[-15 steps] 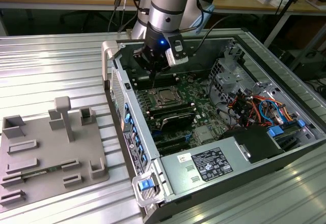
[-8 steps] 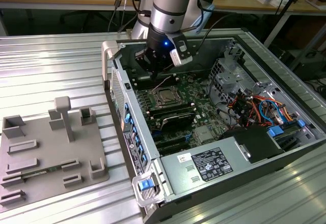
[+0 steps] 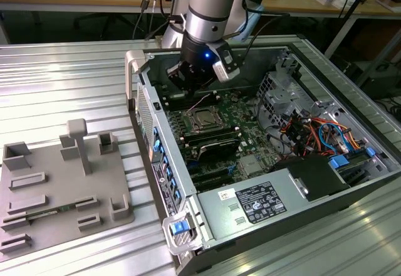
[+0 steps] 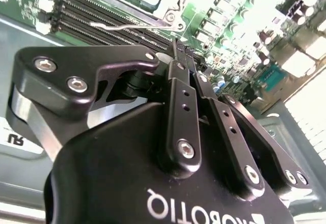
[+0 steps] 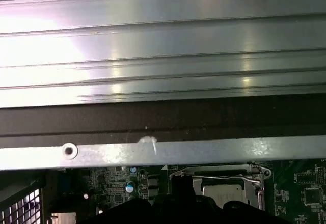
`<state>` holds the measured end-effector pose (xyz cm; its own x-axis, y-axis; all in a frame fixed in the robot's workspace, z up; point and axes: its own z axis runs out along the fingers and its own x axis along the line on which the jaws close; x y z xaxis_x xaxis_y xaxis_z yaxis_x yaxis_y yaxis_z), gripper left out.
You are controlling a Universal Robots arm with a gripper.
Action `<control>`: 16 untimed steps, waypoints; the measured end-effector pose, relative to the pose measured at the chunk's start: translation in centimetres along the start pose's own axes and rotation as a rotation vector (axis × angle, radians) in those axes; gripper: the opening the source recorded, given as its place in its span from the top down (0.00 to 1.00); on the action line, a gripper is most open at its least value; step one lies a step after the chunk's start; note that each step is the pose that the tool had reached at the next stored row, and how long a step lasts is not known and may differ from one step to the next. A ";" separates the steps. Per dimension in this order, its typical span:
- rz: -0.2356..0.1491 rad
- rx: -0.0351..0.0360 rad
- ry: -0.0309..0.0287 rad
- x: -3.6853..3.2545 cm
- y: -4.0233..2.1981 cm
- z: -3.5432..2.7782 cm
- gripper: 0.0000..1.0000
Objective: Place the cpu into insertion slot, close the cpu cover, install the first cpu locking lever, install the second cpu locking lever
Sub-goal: 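Install the first cpu locking lever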
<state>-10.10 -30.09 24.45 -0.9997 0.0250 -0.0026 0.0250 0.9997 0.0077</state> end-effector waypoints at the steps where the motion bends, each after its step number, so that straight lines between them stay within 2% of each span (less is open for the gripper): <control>1: -0.010 0.0004 0.0001 -0.08 0.00 0.05 0.89; 3: -0.023 0.0025 0.0001 -0.36 0.01 0.18 0.89; 9: -0.046 0.0027 0.0001 -1.60 0.09 0.42 0.89; 12: -0.104 0.0027 0.0006 -1.66 0.10 0.50 0.89; 16: -0.108 0.0112 0.0003 -1.87 0.10 0.59 0.89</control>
<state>-8.23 -30.03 23.87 -0.9966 -0.0828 -0.0025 -0.0828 0.9966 -0.0038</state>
